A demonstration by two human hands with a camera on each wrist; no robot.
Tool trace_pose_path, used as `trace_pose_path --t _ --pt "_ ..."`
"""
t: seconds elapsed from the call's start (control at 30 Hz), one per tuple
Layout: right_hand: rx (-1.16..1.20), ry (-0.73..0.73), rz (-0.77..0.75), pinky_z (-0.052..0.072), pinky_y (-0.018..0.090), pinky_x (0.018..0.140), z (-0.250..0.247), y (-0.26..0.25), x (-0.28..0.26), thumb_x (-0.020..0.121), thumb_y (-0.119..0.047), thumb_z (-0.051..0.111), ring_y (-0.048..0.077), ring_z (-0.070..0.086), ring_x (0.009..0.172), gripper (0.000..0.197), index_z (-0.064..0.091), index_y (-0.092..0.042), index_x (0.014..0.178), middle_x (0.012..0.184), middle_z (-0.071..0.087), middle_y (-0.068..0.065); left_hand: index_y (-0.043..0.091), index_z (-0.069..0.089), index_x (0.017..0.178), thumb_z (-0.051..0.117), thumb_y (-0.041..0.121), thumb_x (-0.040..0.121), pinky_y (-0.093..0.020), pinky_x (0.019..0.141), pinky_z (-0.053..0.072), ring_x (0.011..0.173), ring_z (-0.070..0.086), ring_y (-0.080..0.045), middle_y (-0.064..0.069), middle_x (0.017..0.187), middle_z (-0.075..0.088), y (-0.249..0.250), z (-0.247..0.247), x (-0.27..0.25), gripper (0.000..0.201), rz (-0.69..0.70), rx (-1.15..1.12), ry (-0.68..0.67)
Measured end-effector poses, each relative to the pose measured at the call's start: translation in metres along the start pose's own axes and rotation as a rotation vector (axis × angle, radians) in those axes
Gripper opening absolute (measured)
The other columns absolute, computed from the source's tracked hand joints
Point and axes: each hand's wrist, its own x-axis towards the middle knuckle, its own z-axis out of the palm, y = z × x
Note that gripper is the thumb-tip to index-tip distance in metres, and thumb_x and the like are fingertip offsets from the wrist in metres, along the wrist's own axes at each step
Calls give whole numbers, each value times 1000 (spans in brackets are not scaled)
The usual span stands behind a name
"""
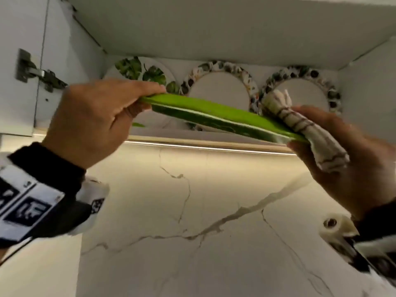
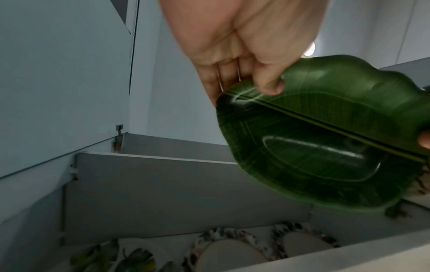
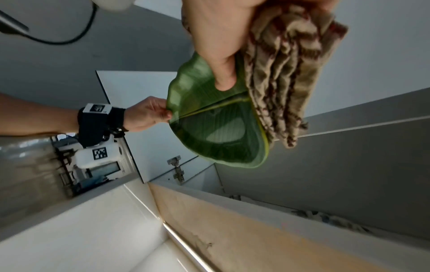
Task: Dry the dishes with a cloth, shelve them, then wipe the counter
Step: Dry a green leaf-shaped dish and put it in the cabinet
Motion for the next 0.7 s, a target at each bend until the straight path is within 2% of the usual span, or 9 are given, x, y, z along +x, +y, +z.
trace_pose_path --t 0.07,0.13,0.2,0.27,0.37,0.43,0.53,0.6,0.7 --pt "-30 -19 31 42 3 83 7 -16 29 85 -19 64 17 60 85 38 58 -6 121 105 66 7 -2 64 113 48 19 93 -36 64 50 61 64 -32 -24 87 71 -28 -1 4 34 6 116 -26" --pt "-125 -146 42 53 26 64 23 -5 56 82 -16 66 33 67 72 42 57 -6 122 100 70 19 -3 67 108 53 13 88 -33 59 50 54 62 -31 -24 76 71 -52 9 14 29 1 133 -89" --pt "-158 -304 54 48 32 62 45 2 64 79 -12 69 38 67 66 47 56 -3 123 93 69 26 -1 67 110 57 9 88 -29 61 46 56 60 -27 -25 75 70 -71 24 12 26 -79 106 -245" --pt "-145 -478 113 38 29 67 64 8 79 79 -6 71 39 65 71 51 53 -3 126 92 67 29 7 61 122 52 13 94 -32 68 47 73 62 -30 -25 90 69 -86 42 9 30 -201 136 -410" --pt "-144 -635 226 31 28 71 83 23 82 83 -9 66 40 61 86 55 46 -11 134 105 65 26 17 50 134 42 21 98 -38 80 46 95 61 -36 -23 105 66 -93 61 3 37 -308 198 -618" --pt "-166 -718 273 33 28 72 85 32 79 84 -10 65 38 59 87 57 42 -16 137 109 64 24 23 47 136 42 24 98 -40 80 46 96 60 -37 -22 106 65 -92 73 2 38 -302 213 -668" --pt "-121 -817 365 39 29 70 83 40 81 88 -9 60 24 52 72 59 35 -24 140 107 62 17 27 46 137 39 27 99 -40 81 47 95 59 -37 -22 104 64 -94 88 8 38 -285 169 -722" --pt "-114 -965 399 39 29 76 83 45 86 90 -8 56 19 50 78 62 29 -29 142 111 57 12 29 45 138 38 28 100 -39 83 48 95 58 -35 -21 104 64 -94 96 13 39 -297 142 -786" --pt "-97 -1162 419 38 25 87 84 48 99 90 -7 55 20 50 92 66 22 -29 143 116 53 4 26 45 139 38 29 100 -34 79 45 81 52 -27 -19 103 64 -94 103 20 40 -300 139 -837"
